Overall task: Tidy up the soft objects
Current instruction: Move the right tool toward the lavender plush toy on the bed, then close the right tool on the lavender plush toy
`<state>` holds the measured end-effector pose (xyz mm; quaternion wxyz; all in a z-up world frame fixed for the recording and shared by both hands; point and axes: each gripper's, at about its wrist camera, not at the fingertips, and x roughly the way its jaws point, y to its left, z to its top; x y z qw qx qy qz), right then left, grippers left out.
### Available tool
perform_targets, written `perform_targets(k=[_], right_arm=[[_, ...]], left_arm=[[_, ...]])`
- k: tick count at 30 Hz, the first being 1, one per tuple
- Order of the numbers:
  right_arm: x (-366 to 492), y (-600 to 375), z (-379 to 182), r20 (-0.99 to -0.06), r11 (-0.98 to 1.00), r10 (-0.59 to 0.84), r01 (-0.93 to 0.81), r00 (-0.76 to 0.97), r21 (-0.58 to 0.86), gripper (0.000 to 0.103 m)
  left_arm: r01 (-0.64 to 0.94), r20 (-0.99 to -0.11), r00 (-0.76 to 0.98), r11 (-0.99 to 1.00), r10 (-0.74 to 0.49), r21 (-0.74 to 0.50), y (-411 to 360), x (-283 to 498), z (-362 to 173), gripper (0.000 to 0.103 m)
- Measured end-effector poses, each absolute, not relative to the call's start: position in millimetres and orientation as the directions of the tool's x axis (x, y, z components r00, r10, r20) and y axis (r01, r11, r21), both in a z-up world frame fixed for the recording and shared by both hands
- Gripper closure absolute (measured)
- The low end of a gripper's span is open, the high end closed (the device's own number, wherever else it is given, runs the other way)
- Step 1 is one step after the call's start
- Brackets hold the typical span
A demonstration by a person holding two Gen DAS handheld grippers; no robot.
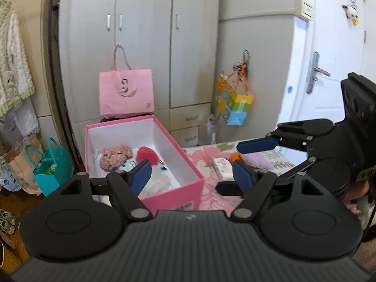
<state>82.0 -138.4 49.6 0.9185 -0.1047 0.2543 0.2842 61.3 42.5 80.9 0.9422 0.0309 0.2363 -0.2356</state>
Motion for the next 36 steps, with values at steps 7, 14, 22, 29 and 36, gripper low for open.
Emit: perform_targets(k=[7, 14, 22, 29, 36], right_arm=[[42, -187, 48, -0.524, 0.8, 0.518, -0.6, 0.676, 0.016, 0.025], [10, -229, 36, -0.546, 0.836, 0.463, -0.548, 0.698, 0.01, 0.024], [4, -279, 11, -0.543, 0.877, 0.429, -0.477, 0.722, 0.058, 0.024], [19, -321, -23, -0.529, 0.891, 0.434, -0.434, 0.729, 0.133, 0.023], [41, -339, -54, -0.478, 0.947, 0.303, -0.318, 0.824, 0.052, 0.023]], left_arm=[[0.544, -0.498, 0.695, 0.832, -0.519, -0.108, 24, 46, 73, 0.025], [0.627, -0.58, 0.602, 0.775, -0.548, -0.08, -14, 33, 56, 0.025], [0.683, -0.615, 0.502, 0.715, -0.608, -0.149, -57, 42, 30, 0.025], [0.667, -0.646, 0.486, 0.728, -0.588, -0.161, -85, 70, 3, 0.027], [0.631, -0.644, 0.505, 0.755, -0.574, -0.179, -104, 105, -18, 0.029]])
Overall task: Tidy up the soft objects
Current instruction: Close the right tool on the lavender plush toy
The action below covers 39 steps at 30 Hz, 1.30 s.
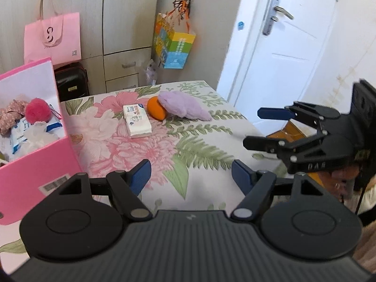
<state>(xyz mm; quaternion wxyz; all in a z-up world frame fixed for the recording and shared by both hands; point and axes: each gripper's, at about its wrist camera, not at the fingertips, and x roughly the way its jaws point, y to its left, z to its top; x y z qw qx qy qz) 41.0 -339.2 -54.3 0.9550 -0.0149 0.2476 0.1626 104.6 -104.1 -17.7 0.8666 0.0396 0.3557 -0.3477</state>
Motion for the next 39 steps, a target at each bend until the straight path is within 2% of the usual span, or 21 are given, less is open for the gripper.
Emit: perform_targets(k=[8, 16, 21, 23, 24, 26, 29, 35, 37, 39], right_arm=[[79, -352, -75, -0.464, 0.938, 0.329, -0.341, 0.822, 0.061, 0.023], [131, -360, -95, -0.495, 0.93, 0.353, -0.358, 0.794, 0.09, 0.023], [159, -359, -97, -0.518, 0.921, 0.328, -0.39, 0.79, -0.011, 0.023], [165, -359, -96, -0.51, 0.91, 0.34, -0.414, 0.79, -0.035, 0.023], [170, -360, -97, -0.512, 0.901, 0.368, -0.434, 0.776, -0.011, 0.023], [183, -365, -100, -0.533, 0.89, 0.411, -0.451, 0.739, 0.062, 0.023], [199, -369, -111, -0.57, 0.897, 0.407, -0.43, 0.714, 0.101, 0.023], [205, -372, -127, -0.59, 0.895, 0.42, -0.422, 0.69, 0.143, 0.022], [206, -373, -129, -0.598, 0.903, 0.405, -0.407, 0.692, 0.14, 0.026], [205, -369, -128, -0.606, 0.913, 0.374, -0.393, 0.703, 0.107, 0.037]], left_arm=[[0.619, -0.62, 0.526, 0.762, -0.582, -0.19, -132, 142, -33, 0.029], [0.608, -0.549, 0.652, 0.793, -0.523, -0.034, -176, 169, -51, 0.041], [0.58, -0.534, 0.67, 0.813, -0.516, -0.057, -195, 195, -54, 0.044], [0.578, -0.535, 0.666, 0.813, -0.52, -0.071, -199, 203, -57, 0.053], [0.579, -0.56, 0.656, 0.813, -0.505, -0.056, -203, 207, -60, 0.055], [0.565, -0.59, 0.648, 0.824, -0.482, -0.052, -208, 212, -65, 0.066], [0.571, -0.607, 0.618, 0.816, -0.5, -0.09, -209, 219, -72, 0.073], [0.576, -0.619, 0.603, 0.812, -0.503, -0.099, -211, 223, -82, 0.076], [0.586, -0.615, 0.61, 0.807, -0.499, -0.074, -213, 221, -83, 0.078], [0.589, -0.61, 0.615, 0.805, -0.5, -0.067, -214, 220, -83, 0.078]])
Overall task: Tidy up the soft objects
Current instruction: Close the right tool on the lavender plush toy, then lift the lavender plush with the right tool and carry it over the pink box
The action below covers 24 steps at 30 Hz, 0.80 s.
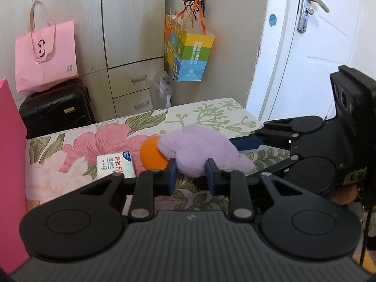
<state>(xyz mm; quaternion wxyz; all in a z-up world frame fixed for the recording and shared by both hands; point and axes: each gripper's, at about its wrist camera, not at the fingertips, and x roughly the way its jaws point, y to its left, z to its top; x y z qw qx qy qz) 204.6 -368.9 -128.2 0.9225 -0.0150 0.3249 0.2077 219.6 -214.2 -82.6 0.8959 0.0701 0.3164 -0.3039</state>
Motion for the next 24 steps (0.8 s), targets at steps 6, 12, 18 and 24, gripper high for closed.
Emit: perform_targets(k=[6, 12, 18, 24], right_arm=[[193, -366, -124, -0.592, 0.94, 0.301, -0.337, 0.747, 0.051, 0.051], [172, -356, -120, -0.581, 0.952, 0.231, -0.305, 0.78, -0.031, 0.051], [152, -350, -112, -0.591, 0.963, 0.204, -0.267, 0.781, -0.02, 0.05], [126, -337, -106, -0.59, 0.971, 0.173, -0.236, 0.789, -0.03, 0.05]], left_arm=[[0.606, -0.594, 0.607, 0.791, -0.528, -0.084, -213, 212, -77, 0.078], [0.606, -0.597, 0.589, 0.786, -0.545, -0.119, -211, 200, -76, 0.078], [0.609, -0.598, 0.583, 0.783, -0.549, -0.125, -206, 181, -72, 0.078], [0.605, -0.591, 0.575, 0.78, -0.566, -0.158, -193, 158, -66, 0.075]])
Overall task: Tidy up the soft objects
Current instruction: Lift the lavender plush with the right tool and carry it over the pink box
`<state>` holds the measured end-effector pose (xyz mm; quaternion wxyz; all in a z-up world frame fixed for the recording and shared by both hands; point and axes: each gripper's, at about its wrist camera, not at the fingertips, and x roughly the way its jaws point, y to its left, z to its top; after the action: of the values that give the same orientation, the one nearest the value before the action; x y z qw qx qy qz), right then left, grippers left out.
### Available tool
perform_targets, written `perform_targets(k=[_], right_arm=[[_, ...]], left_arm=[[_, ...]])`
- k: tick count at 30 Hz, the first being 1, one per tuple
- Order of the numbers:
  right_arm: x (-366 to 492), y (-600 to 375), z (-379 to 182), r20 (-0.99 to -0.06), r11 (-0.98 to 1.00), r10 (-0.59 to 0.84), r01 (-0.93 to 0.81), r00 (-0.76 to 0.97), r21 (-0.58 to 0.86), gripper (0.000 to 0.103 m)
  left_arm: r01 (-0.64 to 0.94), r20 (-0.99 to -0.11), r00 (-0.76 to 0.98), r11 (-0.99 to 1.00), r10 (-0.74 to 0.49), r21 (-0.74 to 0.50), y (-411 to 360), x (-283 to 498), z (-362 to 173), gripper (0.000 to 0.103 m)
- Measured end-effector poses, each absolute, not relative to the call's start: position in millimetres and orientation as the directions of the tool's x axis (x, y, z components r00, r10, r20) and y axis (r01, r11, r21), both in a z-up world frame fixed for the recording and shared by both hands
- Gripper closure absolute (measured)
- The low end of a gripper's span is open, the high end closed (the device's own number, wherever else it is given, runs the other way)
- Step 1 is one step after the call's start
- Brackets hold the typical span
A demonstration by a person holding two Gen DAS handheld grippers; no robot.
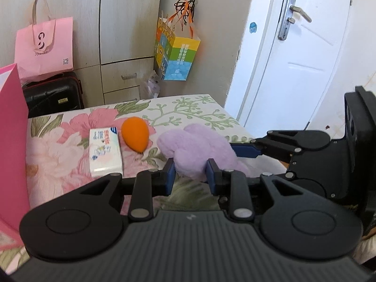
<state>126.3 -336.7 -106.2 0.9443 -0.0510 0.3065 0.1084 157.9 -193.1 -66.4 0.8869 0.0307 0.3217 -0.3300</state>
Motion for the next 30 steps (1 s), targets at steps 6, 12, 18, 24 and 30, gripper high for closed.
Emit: perform_targets(k=[6, 12, 18, 24, 30], right_arm=[[98, -323, -98, -0.578, 0.977, 0.167, -0.211, 0.799, -0.01, 0.05], [71, -304, -96, -0.586, 0.981, 0.153, -0.193, 0.796, -0.006, 0.05], [47, -283, -97, -0.604, 0.98, 0.17, -0.196, 0.779, 0.023, 0.05], [23, -255, -94, -0.631, 0.964, 0.216, -0.265, 0.745, 0.016, 0.05], [11, -222, -77, -0.615, 0.942, 0.256, -0.335, 0.746, -0.014, 0.05]], left_arm=[[0.619, -0.599, 0.558, 0.769, -0.575, -0.161, -179, 133, -63, 0.074], [0.626, -0.609, 0.547, 0.763, -0.574, -0.158, -160, 107, -63, 0.074], [0.629, -0.639, 0.519, 0.76, -0.568, -0.164, -135, 85, -65, 0.074], [0.635, -0.667, 0.494, 0.756, -0.557, -0.16, -103, 60, -61, 0.075], [0.615, -0.663, 0.518, 0.774, -0.54, -0.151, -66, 43, -43, 0.075]])
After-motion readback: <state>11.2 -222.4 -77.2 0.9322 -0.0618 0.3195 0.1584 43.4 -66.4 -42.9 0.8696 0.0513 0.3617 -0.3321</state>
